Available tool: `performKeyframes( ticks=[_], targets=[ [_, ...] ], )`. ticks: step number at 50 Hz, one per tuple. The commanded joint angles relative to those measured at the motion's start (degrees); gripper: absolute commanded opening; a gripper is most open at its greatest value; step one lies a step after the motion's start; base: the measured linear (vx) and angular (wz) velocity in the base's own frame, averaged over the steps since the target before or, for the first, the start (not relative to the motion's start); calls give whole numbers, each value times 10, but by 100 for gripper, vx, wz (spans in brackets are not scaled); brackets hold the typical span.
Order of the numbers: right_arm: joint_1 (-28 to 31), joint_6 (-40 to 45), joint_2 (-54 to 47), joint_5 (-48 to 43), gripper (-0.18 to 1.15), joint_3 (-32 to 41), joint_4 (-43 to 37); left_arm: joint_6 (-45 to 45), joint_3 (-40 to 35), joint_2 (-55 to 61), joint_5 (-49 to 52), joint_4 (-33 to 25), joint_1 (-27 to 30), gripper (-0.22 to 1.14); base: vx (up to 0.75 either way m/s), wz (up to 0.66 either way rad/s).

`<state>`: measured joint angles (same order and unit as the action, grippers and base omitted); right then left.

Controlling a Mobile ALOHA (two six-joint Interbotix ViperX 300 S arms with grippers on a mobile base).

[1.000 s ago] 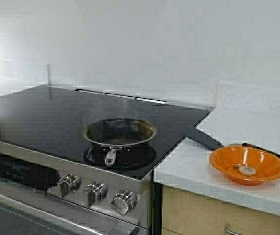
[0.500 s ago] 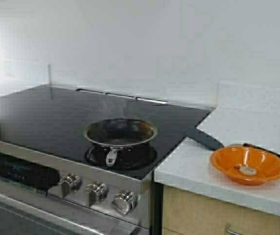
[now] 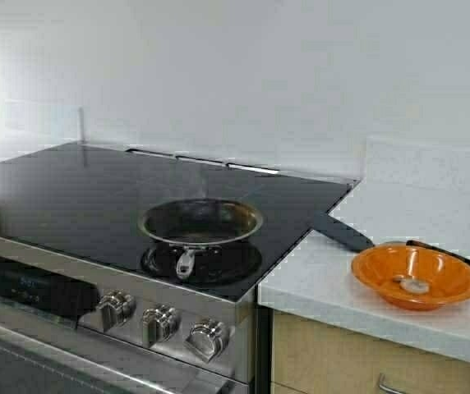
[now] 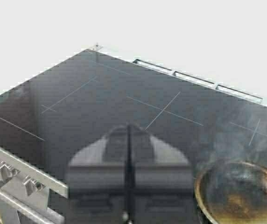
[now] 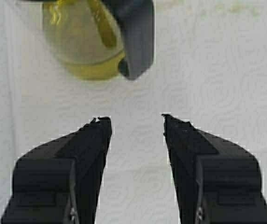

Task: Add oil to the pan and cook the shrimp and serve it

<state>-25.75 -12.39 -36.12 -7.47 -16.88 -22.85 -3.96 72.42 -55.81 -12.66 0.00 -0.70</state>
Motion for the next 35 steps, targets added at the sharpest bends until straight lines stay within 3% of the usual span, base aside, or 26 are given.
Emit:
performKeyframes(
  ticks=[1, 11, 27, 30, 35],
  targets=[
    [7, 1, 61, 11, 77, -21, -3, -2, -10, 5, 14, -1, 0, 3, 0, 0],
    [35, -6, 152, 28, 71, -66, 2, -2, -13, 10, 24, -1, 0, 3, 0, 0],
    [131, -40, 337, 75, 8, -93, 56, -18, -19, 16, 25, -3, 0, 3, 0, 0],
    [149, -47, 365, 91, 3, -92, 66, -27, -18, 18, 26, -3, 1, 3, 0, 0],
    [183, -54, 408, 136, 6, -94, 88, -33, -19, 18, 30, -2, 1, 3, 0, 0]
  ],
)
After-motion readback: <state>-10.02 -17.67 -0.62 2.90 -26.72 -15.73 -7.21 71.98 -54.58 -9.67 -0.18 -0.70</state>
